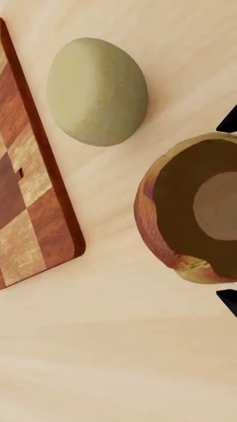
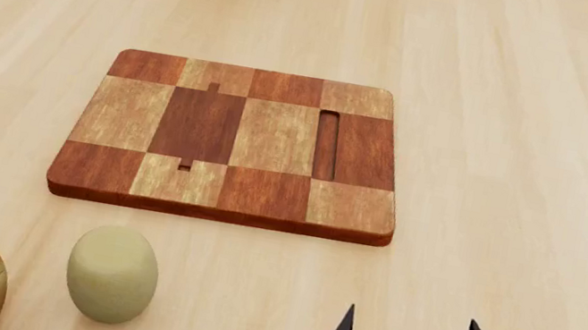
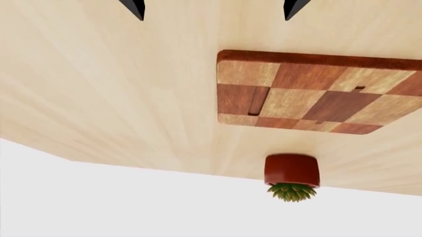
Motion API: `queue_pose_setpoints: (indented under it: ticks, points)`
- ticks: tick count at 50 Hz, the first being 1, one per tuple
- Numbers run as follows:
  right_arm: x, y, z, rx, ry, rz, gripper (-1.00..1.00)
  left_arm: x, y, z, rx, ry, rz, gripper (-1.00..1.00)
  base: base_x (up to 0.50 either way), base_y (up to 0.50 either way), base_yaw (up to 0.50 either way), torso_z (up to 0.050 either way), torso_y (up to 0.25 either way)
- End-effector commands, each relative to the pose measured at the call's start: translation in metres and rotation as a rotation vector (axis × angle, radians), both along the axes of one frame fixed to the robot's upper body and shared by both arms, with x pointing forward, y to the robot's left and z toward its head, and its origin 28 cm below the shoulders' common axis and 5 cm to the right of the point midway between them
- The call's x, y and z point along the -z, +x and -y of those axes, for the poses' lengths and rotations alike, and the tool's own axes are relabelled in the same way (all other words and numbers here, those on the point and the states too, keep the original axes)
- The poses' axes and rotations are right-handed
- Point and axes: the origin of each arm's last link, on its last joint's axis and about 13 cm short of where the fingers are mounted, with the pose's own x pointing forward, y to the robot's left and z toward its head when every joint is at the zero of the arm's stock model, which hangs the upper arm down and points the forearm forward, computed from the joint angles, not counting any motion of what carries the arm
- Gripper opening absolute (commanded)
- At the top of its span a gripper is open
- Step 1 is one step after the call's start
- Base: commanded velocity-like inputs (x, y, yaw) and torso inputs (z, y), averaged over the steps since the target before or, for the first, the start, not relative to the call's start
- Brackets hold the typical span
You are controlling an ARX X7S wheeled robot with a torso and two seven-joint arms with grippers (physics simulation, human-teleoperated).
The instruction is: Place the bread and cheese on the cutting board.
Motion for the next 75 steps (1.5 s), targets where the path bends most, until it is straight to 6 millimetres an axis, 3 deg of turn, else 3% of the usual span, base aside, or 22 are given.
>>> queue_pose_setpoints:
  ticks: [1,4,5,15,24,34,38,48,51,65,75]
  points:
    - [0.0,-0.001,0.003,0.008,0.013,-0.006,1.0,0.002,0.004,0.006,0.049,-0.018,-0.002,1.0,0.0,0.0,0.0,0.0,0.0]
    - [0.001,-0.001,0.002,0.007,0.013,-0.006,1.0,-0.001,0.004,0.006,0.047,-0.019,0.013,1.0,0.0,0.0,0.0,0.0,0.0]
    - [0.001,-0.001,0.002,0.006,0.013,-0.007,1.0,-0.003,0.004,0.007,0.044,-0.019,0.027,-1.0,0.0,0.0,0.0,0.0,0.0]
    - [0.001,0.0,0.002,0.006,0.012,-0.006,1.0,-0.025,0.01,0.013,0.049,-0.023,0.105,-1.0,0.0,0.0,0.0,0.0,0.0]
    - [0.0,-0.001,0.003,0.005,0.016,-0.002,1.0,-0.068,0.041,0.029,0.037,-0.08,0.213,-1.0,0.0,0.0,0.0,0.0,0.0]
    - [0.0,-0.003,0.007,0.022,0.025,0.004,1.0,-0.119,0.099,0.042,0.0,-0.076,0.294,-1.0,0.0,0.0,0.0,0.0,0.0]
    - [0.004,-0.002,0.006,0.016,0.031,-0.001,1.0,-0.144,0.137,0.056,0.003,-0.116,0.294,-1.0,0.0,0.0,0.0,0.0,0.0]
    - [0.001,-0.003,0.008,0.016,0.03,0.009,1.0,-0.135,0.208,0.088,0.027,-0.088,0.194,-1.0,0.0,0.0,0.0,0.0,0.0]
    - [-0.002,-0.004,0.008,0.012,0.023,0.018,1.0,-0.135,0.225,0.094,0.046,-0.039,0.248,-1.0,0.0,0.0,0.0,0.0,0.0]
    - [-0.008,-0.003,0.007,-0.006,0.02,0.042,1.0,-0.102,0.226,0.101,-0.021,0.008,0.164,-1.0,0.0,0.0,0.0,0.0,0.001]
    - [-0.008,-0.003,0.01,0.006,0.019,0.04,1.0,-0.093,0.226,0.099,-0.04,0.018,0.152,-1.0,0.0,0.0,0.0,0.0,0.0]
